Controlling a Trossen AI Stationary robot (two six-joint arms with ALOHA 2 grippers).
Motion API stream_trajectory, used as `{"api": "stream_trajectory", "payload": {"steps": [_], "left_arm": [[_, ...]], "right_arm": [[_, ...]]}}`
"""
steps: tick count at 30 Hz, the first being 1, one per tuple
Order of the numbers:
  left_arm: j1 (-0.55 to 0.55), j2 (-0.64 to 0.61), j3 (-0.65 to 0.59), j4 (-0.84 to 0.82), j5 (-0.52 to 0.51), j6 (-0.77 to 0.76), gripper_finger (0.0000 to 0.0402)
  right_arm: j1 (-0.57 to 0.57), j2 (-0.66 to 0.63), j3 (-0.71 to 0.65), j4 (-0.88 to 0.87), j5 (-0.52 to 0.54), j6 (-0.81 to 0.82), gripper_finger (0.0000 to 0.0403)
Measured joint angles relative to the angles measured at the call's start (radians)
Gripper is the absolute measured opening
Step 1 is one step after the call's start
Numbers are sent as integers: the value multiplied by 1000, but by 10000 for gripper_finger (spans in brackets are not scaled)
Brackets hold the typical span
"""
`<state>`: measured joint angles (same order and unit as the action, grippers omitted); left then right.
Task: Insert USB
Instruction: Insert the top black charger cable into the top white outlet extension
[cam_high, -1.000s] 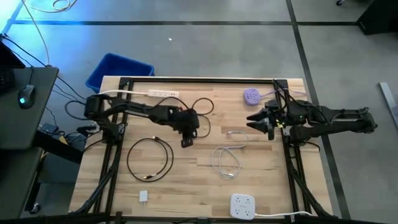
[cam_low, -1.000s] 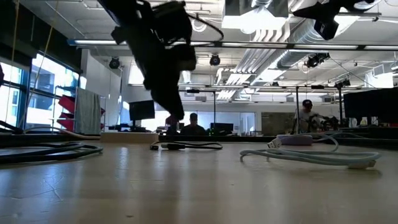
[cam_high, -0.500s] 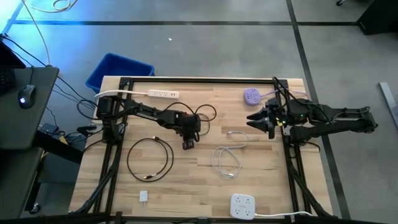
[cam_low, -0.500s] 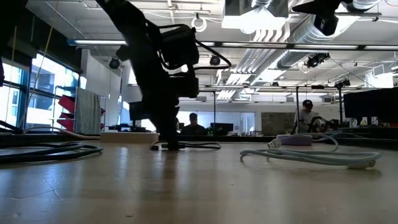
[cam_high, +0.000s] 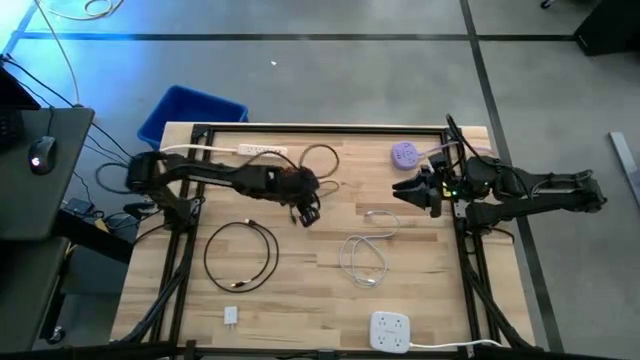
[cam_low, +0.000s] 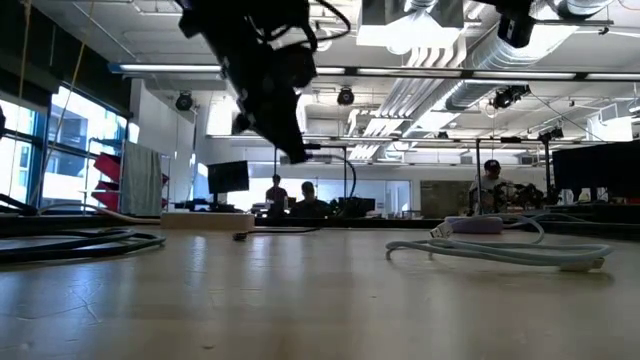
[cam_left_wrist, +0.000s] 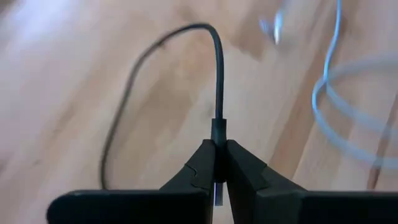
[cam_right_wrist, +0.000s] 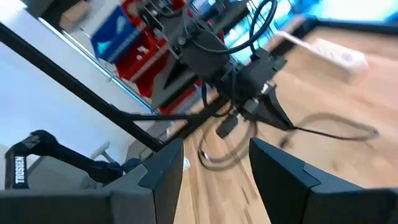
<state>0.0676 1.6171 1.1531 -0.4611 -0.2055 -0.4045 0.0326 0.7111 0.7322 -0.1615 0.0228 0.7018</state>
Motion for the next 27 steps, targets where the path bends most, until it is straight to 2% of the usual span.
{"api": "stream_trajectory", "payload": {"steps": [4, 6, 9, 13, 18, 21, 27], "left_arm": [[-6, -126, 12, 28, -98, -75, 0], [-12, -178, 8, 31, -142, -98, 0], [-31, -252, 8, 82, -207, -100, 0], [-64, -328, 10, 187, -271, -78, 0], [-120, -389, 9, 301, -385, -19, 0], [-158, -410, 11, 354, -441, 11, 0], [-227, -412, 10, 416, -538, 96, 0]], "right_arm": [[-11, 78, 2, 121, -7, -24, 169], [-30, 129, 21, 121, -17, -21, 169], [-72, 233, 80, 111, -96, -55, 169], [-132, 386, 209, 112, -205, -169, 169], [-214, 562, 399, 83, -206, -210, 175], [-256, 639, 501, 89, -255, -210, 188], [-297, 797, 695, 98, -441, -212, 224]]}}
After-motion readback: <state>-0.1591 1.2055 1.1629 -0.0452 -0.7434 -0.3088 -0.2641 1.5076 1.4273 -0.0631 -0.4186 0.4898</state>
